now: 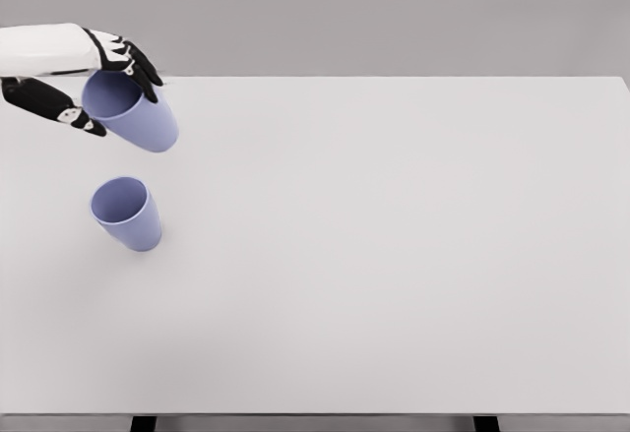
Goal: Place the right cup on the left cup with left arm
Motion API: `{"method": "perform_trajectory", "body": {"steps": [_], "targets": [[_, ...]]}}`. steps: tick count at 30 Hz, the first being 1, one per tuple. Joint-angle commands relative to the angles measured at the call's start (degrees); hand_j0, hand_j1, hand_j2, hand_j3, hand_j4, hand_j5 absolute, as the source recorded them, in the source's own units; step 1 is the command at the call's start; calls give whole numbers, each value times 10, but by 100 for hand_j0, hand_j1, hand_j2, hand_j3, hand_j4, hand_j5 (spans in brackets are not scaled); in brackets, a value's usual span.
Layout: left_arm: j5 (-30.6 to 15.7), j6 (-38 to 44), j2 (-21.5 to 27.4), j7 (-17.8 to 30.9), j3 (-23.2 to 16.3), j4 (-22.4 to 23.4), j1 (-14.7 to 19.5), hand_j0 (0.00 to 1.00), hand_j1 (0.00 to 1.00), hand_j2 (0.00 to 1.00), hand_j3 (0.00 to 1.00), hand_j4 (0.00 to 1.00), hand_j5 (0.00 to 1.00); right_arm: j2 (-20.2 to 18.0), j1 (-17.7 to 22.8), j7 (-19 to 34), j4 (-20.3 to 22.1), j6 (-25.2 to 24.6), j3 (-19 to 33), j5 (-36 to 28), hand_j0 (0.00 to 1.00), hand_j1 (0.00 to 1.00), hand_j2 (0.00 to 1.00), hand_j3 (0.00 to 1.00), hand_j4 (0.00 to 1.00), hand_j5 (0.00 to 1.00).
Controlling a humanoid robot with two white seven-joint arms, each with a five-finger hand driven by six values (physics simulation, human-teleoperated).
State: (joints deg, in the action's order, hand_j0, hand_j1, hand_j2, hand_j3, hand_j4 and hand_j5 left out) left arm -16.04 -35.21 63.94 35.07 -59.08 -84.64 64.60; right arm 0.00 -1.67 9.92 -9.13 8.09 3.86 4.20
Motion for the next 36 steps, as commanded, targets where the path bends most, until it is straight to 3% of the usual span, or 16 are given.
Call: {"method": "perform_trajectory", "body": {"steps": [1, 9, 23, 36], "targets": [[-13, 2, 28, -1, 0, -17, 0, 64, 64, 64, 64, 64, 64, 0, -1, 0, 0, 0, 0, 0, 100, 100, 100, 100, 100, 100], [-14, 2, 104, -1, -1, -62, -20, 65, 65, 65, 65, 65, 65, 0, 0, 0, 0, 1, 0, 0, 100, 100, 100, 100, 100, 100], [-14, 2, 105, -1, 0, -72, -60, 66, 66, 66, 66, 66, 66, 0, 0, 0, 0, 0, 0, 0, 100, 100, 100, 100, 100, 100], [-10, 2, 101, -1, 1, -58, -69, 66, 66, 66, 66, 66, 66, 0, 0, 0, 0, 1, 0, 0, 100, 100, 100, 100, 100, 100]]}}
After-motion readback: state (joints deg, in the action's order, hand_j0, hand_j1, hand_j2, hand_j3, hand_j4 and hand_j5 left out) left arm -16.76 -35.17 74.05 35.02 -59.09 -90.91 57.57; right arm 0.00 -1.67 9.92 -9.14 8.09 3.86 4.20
